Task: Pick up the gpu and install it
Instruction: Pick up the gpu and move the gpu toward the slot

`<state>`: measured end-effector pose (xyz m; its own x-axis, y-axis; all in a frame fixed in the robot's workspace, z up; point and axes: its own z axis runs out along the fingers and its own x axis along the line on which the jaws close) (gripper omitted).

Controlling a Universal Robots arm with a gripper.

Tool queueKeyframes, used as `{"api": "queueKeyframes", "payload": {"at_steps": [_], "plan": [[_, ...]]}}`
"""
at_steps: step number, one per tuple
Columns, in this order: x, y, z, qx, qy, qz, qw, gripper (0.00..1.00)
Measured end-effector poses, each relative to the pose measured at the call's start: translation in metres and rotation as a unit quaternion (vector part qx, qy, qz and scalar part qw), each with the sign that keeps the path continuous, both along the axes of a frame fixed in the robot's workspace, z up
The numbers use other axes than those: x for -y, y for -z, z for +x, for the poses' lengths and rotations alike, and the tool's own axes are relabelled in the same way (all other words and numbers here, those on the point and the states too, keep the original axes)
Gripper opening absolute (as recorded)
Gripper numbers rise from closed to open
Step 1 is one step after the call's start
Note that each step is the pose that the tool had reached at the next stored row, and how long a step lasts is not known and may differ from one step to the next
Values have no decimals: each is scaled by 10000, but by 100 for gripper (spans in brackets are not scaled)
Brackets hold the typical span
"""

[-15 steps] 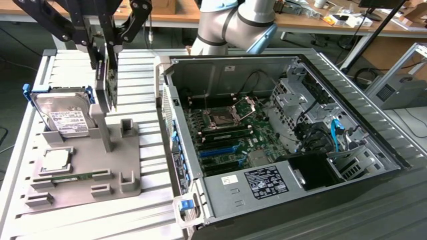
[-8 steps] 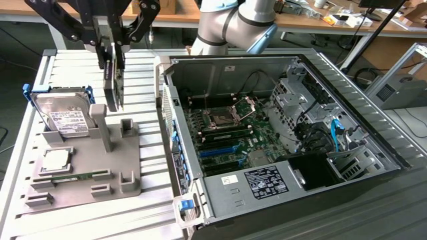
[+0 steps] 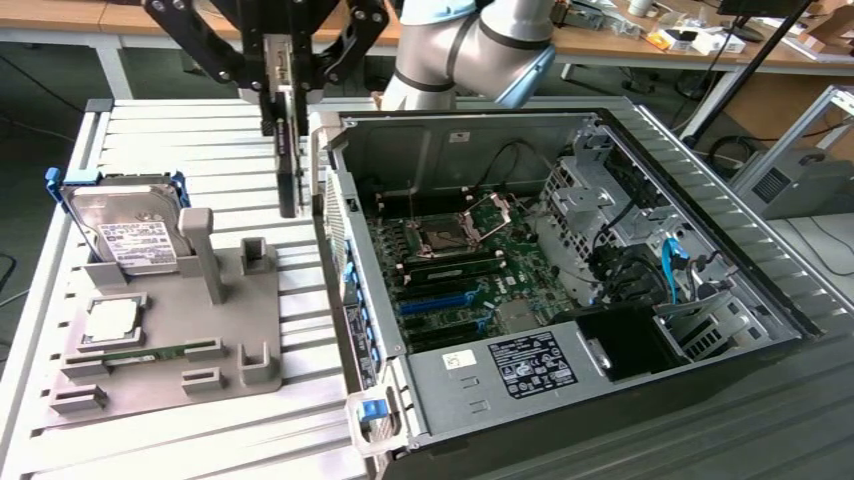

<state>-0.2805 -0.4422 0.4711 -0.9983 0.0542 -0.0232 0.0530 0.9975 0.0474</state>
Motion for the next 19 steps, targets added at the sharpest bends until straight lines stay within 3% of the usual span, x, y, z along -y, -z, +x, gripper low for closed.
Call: {"api": "queueKeyframes", "payload": {"at_steps": [19], "plan": [[0, 0, 877, 0, 0, 0, 10000, 27]]}}
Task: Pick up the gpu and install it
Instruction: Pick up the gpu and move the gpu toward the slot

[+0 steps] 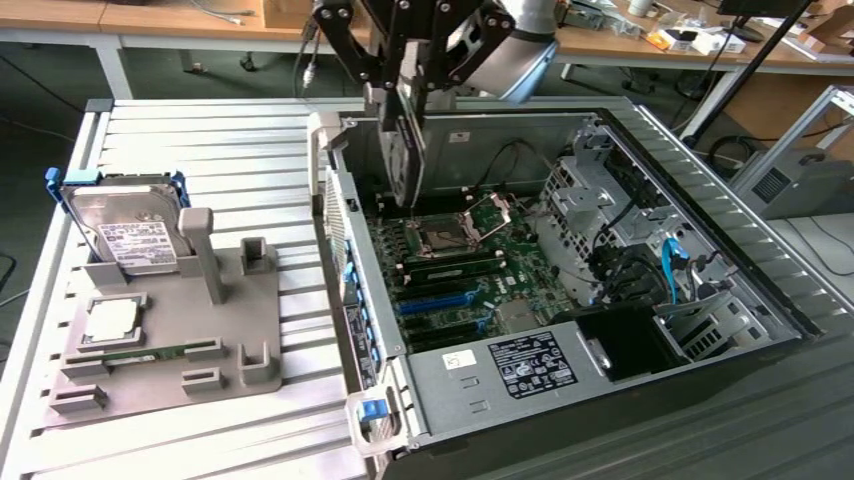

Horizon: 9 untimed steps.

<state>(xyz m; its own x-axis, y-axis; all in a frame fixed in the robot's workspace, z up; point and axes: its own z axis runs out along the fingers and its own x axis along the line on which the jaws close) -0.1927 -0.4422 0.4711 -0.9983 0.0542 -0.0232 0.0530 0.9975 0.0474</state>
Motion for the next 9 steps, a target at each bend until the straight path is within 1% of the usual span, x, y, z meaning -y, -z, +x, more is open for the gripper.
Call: {"api": "queueKeyframes", "payload": {"at_steps": [9], "plan": [[0, 0, 409, 0, 0, 0, 10000, 27]]}}
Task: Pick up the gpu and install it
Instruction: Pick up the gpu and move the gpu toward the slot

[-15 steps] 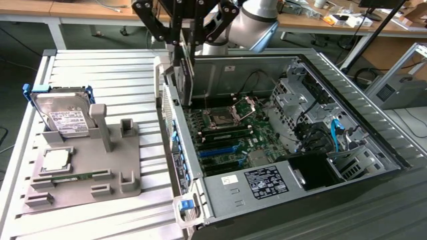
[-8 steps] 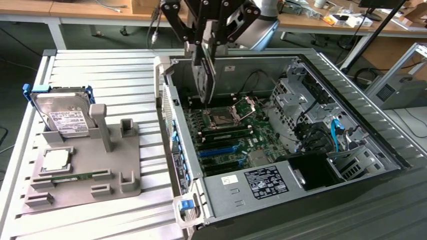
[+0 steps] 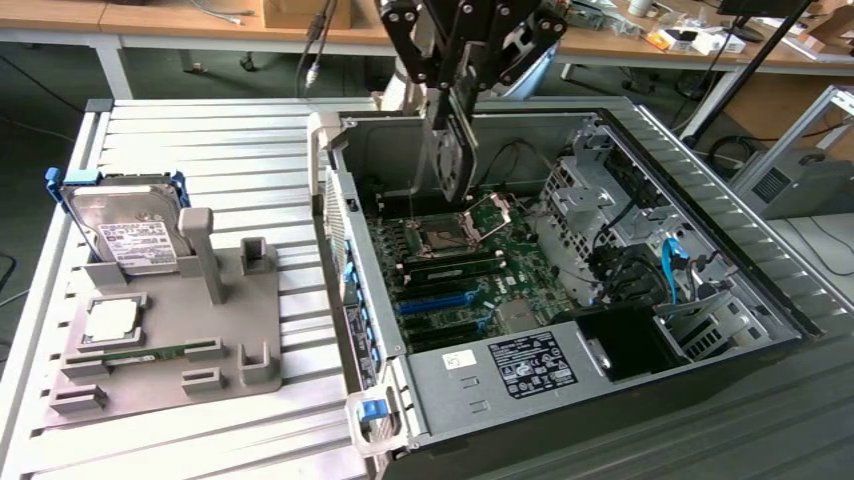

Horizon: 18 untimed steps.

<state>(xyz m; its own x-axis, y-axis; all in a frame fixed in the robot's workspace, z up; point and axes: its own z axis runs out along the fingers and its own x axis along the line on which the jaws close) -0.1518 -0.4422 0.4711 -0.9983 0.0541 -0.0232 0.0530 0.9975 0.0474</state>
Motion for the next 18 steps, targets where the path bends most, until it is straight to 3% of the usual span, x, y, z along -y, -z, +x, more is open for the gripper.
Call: {"api": "queueKeyframes", "payload": {"at_steps": [18], "plan": [[0, 0, 881, 0, 0, 0, 10000, 27]]}}
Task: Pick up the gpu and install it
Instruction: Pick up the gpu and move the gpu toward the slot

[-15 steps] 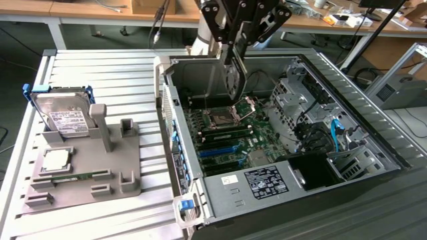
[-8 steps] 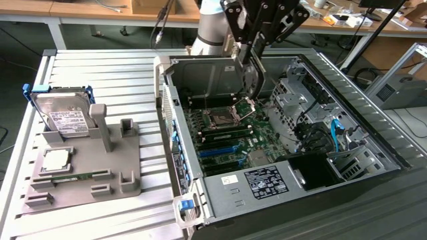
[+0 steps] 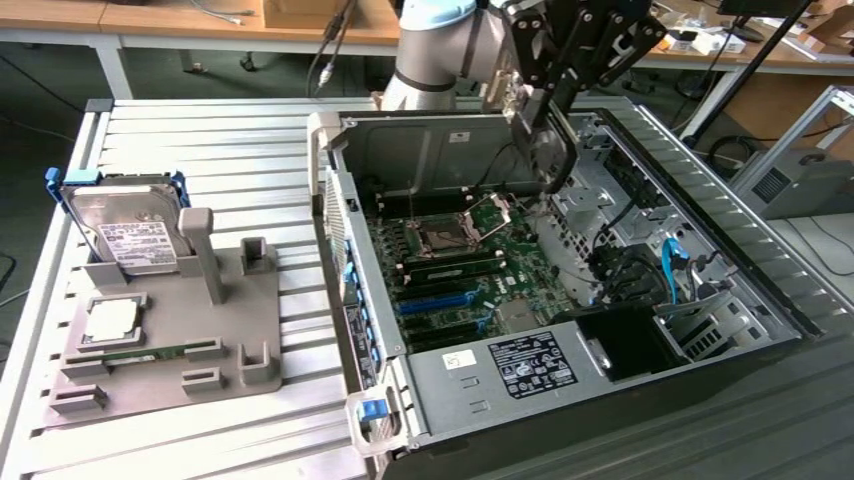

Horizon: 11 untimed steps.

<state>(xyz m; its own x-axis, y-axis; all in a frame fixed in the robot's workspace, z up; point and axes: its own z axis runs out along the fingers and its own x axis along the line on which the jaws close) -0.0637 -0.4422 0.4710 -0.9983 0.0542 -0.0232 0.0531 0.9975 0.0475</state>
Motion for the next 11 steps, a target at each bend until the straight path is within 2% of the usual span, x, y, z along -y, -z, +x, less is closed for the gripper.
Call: {"api": "queueKeyframes", "payload": {"at_steps": [5, 11], "plan": [[0, -1, 212, -1, 0, -1, 10000, 27], [0, 27, 219, 0, 0, 2, 10000, 27]]}}
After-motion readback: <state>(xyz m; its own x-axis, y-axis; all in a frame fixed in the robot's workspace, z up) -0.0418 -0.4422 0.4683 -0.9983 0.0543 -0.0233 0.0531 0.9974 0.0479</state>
